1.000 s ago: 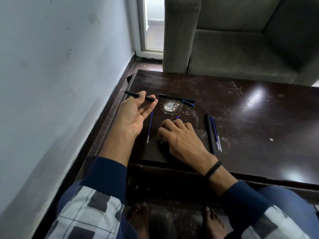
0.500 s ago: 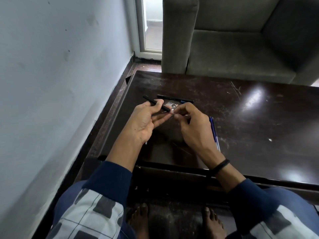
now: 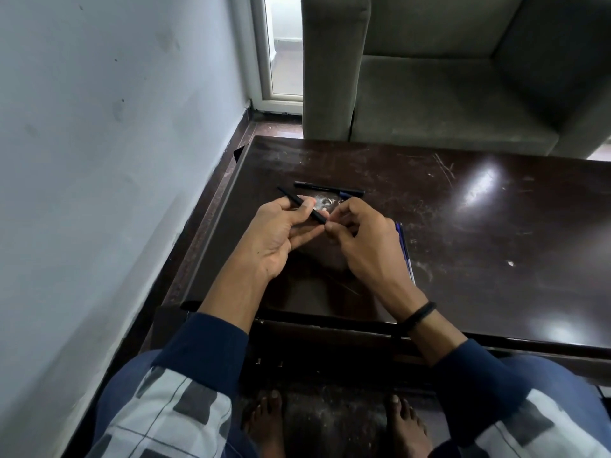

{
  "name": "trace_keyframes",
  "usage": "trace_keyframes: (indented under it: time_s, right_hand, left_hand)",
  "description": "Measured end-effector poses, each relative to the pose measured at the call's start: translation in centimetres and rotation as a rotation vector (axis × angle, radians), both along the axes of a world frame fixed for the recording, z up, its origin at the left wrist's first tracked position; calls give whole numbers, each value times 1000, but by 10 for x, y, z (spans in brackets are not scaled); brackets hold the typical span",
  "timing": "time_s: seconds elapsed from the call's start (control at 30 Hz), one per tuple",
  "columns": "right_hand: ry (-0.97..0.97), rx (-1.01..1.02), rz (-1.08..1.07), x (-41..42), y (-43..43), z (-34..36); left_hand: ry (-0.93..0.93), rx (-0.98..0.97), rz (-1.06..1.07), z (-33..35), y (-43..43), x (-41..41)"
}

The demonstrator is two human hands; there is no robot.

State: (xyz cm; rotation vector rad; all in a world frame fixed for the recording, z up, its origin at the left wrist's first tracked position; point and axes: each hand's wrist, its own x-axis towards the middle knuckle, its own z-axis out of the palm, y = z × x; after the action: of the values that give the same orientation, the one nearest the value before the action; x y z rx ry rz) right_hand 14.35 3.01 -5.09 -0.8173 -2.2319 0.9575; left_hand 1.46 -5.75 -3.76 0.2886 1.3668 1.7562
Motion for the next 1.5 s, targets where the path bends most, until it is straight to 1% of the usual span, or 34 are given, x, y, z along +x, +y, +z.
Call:
trace_keyframes:
  time_s: [0.13, 0.3, 0.43, 0.53, 0.6, 0.67, 0.73, 0.83, 1.2, 1.33, 1.43, 1.5]
  right_hand:
    - [-101, 9, 40, 1, 3, 5]
    - [-129, -50, 37, 6, 15, 12]
    - [-70, -117, 31, 5, 16, 12]
    - [-30, -130, 27, 2, 14, 10]
    - [-19, -109, 3, 0, 14, 8]
    - [-21, -110, -3, 0, 16, 9]
    - [-69, -125, 28, 1, 20, 13]
    - [-110, -185, 59, 1, 26, 15]
    - [-24, -108, -40, -3, 16, 6]
    - [-29, -89, -35, -8, 12, 9]
    - [-65, -139, 64, -9, 15, 17]
    - [-29, -189, 55, -9, 22, 26]
  left_hand:
    - [11, -10, 106, 0, 0, -6]
    - [-44, 18, 213, 2, -4, -21]
    - [-54, 17, 191, 0, -1, -18]
    - [-56, 15, 76, -4, 4, -3]
    - [-63, 7, 35, -5, 8, 7]
    - [-76, 3, 69, -4, 11, 9]
    - [-92, 5, 136, -4, 11, 4]
    - [-121, 25, 218, -3, 7, -6]
    - [-126, 21, 204, -1, 7, -2]
    - [-134, 14, 224, 1, 7, -2]
    - [-158, 18, 266, 2, 5, -6]
    - [-176, 35, 295, 5, 3, -12]
